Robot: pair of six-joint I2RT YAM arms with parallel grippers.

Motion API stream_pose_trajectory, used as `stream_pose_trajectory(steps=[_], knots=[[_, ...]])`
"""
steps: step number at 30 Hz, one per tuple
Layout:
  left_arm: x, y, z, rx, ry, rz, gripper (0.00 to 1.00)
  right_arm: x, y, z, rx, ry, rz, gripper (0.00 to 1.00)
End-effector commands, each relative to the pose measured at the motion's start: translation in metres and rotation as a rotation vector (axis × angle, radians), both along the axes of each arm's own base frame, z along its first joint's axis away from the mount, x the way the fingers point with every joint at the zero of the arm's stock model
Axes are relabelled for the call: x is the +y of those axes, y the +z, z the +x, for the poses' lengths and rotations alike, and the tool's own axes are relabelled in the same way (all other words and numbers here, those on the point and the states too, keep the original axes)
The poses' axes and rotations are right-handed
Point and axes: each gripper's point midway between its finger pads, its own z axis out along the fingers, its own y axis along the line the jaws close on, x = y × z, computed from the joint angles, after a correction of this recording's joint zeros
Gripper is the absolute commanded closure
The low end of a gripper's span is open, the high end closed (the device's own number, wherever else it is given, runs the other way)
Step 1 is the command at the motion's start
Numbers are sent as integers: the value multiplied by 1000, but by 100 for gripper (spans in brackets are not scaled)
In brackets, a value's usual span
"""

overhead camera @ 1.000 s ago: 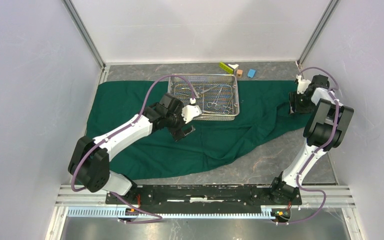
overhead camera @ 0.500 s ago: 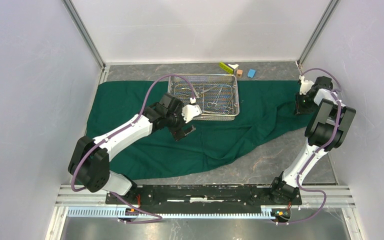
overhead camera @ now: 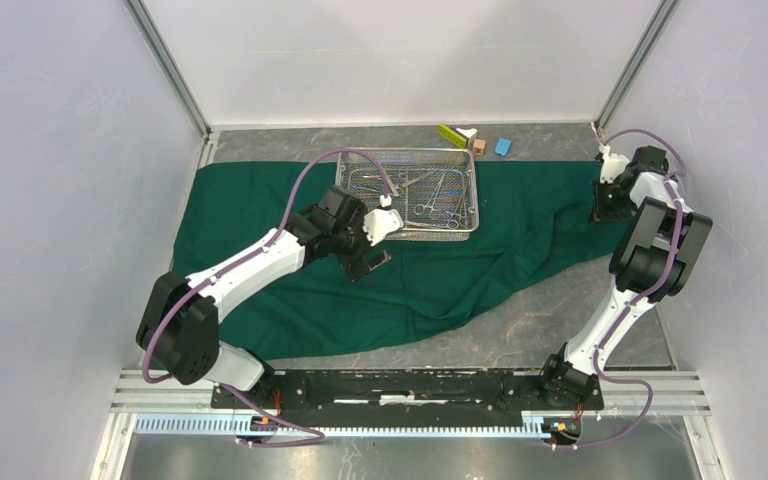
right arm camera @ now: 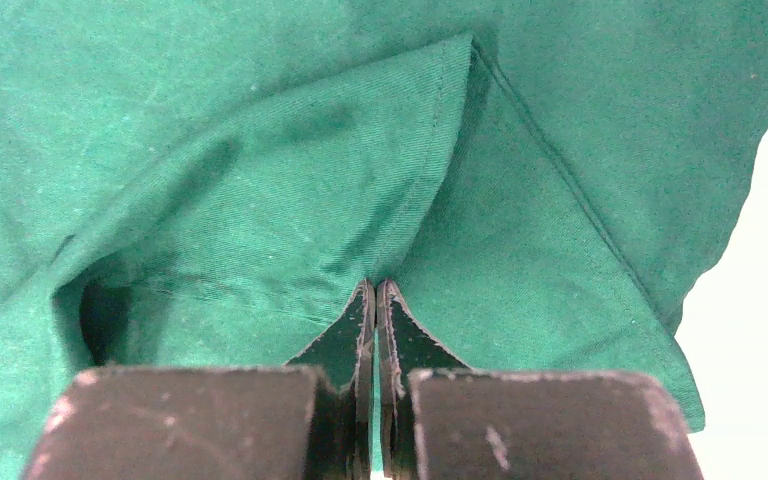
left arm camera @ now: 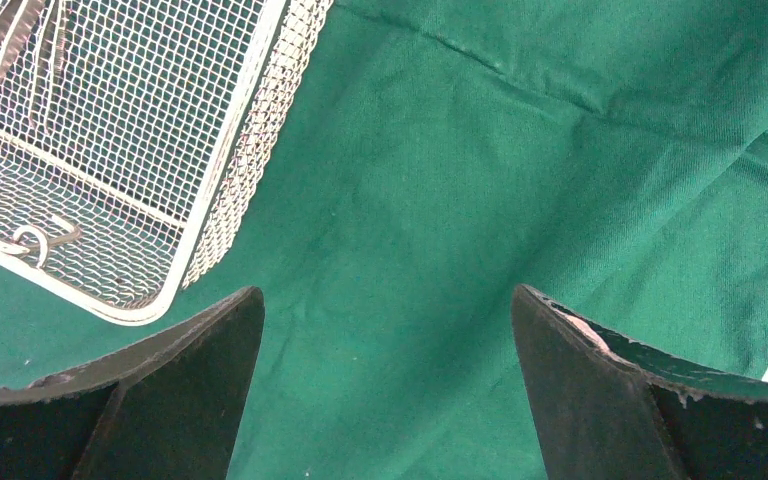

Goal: Open and lay out the surgical kit
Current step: Smooth out the surgical kit at the center of the board.

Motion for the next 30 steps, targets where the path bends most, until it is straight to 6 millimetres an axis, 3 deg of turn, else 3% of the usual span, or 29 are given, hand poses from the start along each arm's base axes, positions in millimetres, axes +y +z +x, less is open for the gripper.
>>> stream_pose_trajectory(steps=[1,9,16,21,30], knots=[[-3,5,7,-25,29,-15,1,0,30,15,-82,4,8,100],[-1,10,13,-55,48,-11,0,-5,48,8,-98,-6,-31,100],[5,16,18,-95,67,4,0,-18,60,-20,-59,-14,-116,100],[8,19,20,-114,76,12,0,-28,68,-65,0,-14,-163,100],[7,38,18,-133,62,-6,0,-34,83,-173,165,76,-275,100]])
